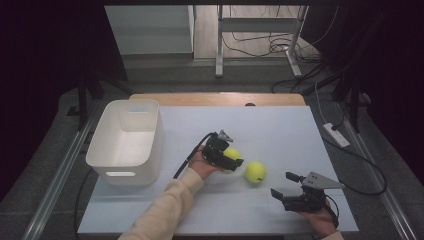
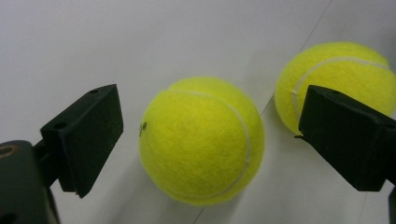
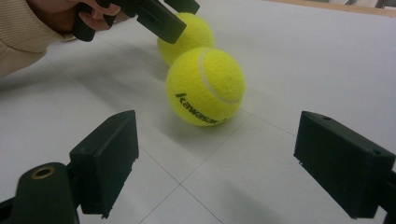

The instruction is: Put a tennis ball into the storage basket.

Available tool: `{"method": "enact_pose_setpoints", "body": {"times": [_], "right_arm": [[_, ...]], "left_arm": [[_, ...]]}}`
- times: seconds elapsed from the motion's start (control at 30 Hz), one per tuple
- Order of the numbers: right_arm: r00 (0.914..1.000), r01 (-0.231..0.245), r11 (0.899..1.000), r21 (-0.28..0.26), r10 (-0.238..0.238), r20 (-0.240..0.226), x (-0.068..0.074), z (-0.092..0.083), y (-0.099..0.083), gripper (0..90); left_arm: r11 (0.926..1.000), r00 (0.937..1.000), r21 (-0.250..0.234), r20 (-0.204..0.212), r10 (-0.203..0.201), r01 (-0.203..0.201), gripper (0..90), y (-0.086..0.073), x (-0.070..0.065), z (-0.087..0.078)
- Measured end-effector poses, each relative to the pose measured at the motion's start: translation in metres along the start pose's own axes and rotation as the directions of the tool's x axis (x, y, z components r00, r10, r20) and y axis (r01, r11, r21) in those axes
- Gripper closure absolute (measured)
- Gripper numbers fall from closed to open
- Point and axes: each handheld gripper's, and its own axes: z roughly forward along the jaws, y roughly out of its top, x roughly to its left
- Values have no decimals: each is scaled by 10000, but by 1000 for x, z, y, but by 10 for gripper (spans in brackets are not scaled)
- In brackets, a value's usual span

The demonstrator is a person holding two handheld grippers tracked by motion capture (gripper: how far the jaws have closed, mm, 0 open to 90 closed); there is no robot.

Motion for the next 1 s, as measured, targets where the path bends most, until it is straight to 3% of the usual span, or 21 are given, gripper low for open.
{"method": "enact_pose_setpoints", "body": {"times": [0.17, 0.4, 1.0], "right_arm": [[10000, 8, 10000, -9, -8, -14, 0, 0, 0, 136], [10000, 26, 10000, 18, -26, 13, 0, 0, 0, 136], [10000, 61, 10000, 20, -61, 23, 0, 0, 0, 136]], "left_arm": [[9996, 9999, 283, 126, 20, -24, 87, -1, 0, 6], [9992, 9998, 378, -185, 104, -97, 261, -4, 2, 7], [9993, 9992, 315, -336, 219, -208, 282, -3, 1, 2]]}}
